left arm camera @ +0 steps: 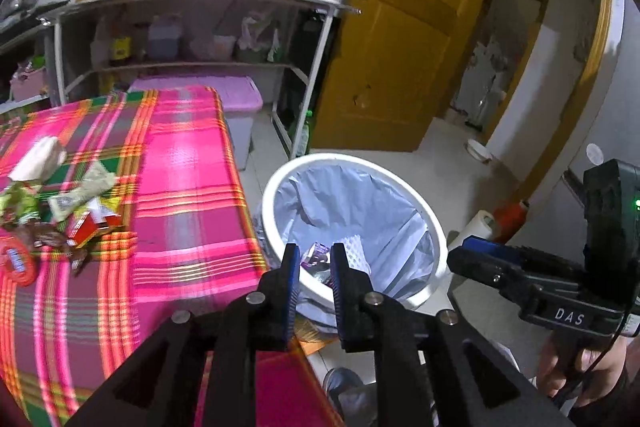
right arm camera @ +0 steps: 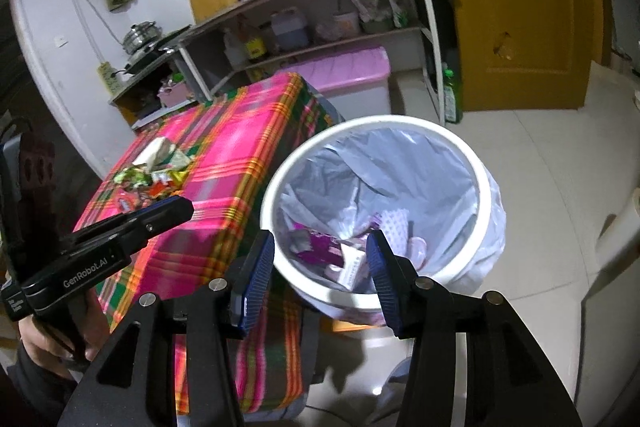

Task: Collect trash
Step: 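Move both open grippers back over the remaining trash on the table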

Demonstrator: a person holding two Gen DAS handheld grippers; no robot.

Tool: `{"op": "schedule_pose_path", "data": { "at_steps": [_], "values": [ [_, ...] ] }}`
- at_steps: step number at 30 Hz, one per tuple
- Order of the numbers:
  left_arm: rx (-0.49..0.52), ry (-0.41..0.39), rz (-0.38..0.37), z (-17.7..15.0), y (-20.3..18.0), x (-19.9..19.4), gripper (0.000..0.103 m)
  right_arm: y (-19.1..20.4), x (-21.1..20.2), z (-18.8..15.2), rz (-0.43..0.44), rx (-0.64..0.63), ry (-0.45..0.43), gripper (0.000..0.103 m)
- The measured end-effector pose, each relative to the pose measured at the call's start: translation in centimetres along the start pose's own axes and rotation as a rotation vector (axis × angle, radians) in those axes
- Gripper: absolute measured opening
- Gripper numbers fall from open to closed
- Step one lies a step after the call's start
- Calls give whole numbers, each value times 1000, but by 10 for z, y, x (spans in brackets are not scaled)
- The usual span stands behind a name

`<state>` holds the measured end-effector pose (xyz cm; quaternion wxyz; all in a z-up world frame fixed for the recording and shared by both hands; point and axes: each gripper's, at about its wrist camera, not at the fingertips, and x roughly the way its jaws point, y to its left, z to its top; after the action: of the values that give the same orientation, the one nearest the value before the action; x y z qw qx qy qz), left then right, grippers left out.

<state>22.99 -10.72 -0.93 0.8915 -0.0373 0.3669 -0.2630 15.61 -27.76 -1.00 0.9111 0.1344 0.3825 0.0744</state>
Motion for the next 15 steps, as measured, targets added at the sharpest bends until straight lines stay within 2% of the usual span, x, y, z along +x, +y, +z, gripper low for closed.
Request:
{"op": "schedule_pose_path", "data": {
  "at_steps": [8,15],
  "values": [
    [-13,-55,54,-11,16,-42,15,34,-15,-1,38,-67,-29,49],
    [-32,-90,110,-24,30,-71,15,65,-12,-5,93,-142,-19,49]
  ]
}}
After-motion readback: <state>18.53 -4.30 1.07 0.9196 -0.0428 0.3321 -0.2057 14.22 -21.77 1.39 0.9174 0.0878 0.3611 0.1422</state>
